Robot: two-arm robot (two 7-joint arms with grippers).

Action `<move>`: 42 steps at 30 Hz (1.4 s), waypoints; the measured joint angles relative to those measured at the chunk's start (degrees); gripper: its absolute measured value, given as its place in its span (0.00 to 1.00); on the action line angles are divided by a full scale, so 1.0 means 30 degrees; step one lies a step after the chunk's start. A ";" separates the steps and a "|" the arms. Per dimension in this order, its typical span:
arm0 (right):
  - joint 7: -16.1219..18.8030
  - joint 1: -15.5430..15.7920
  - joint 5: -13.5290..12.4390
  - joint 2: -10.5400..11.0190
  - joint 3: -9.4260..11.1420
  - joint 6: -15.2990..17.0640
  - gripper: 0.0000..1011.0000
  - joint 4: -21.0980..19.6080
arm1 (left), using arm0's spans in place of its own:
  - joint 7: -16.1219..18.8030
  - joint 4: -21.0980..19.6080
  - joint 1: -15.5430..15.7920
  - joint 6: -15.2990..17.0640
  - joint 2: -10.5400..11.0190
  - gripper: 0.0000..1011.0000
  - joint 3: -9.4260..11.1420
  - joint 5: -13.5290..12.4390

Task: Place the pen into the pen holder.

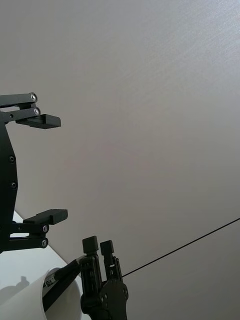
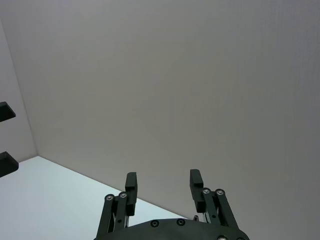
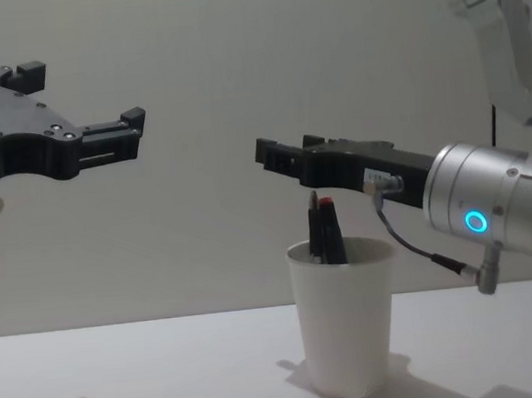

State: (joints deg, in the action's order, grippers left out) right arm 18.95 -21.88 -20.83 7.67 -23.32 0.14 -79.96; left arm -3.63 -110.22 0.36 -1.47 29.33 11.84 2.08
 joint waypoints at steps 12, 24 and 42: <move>0.0023 0.0109 -0.0165 0.0092 0.0038 -0.0031 0.92 -0.0271 | 0.0001 -0.0001 -0.0001 0.0001 0.0000 0.99 0.0000 0.0001; -0.0331 0.1820 -0.1830 0.2096 0.1151 -0.0792 0.99 -0.3429 | 0.0003 -0.0001 0.0000 0.0001 -0.0001 0.99 0.0000 0.0001; -0.1369 0.4026 -0.3479 0.4446 0.2307 -0.1033 0.99 -0.6453 | 0.0003 0.0025 0.0026 0.0002 -0.0015 0.99 0.0024 0.0003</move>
State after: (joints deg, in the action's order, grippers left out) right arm 14.85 -9.80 -31.27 21.01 -16.40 -2.96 -99.32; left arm -3.62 -110.15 0.43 -1.46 29.29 11.91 2.09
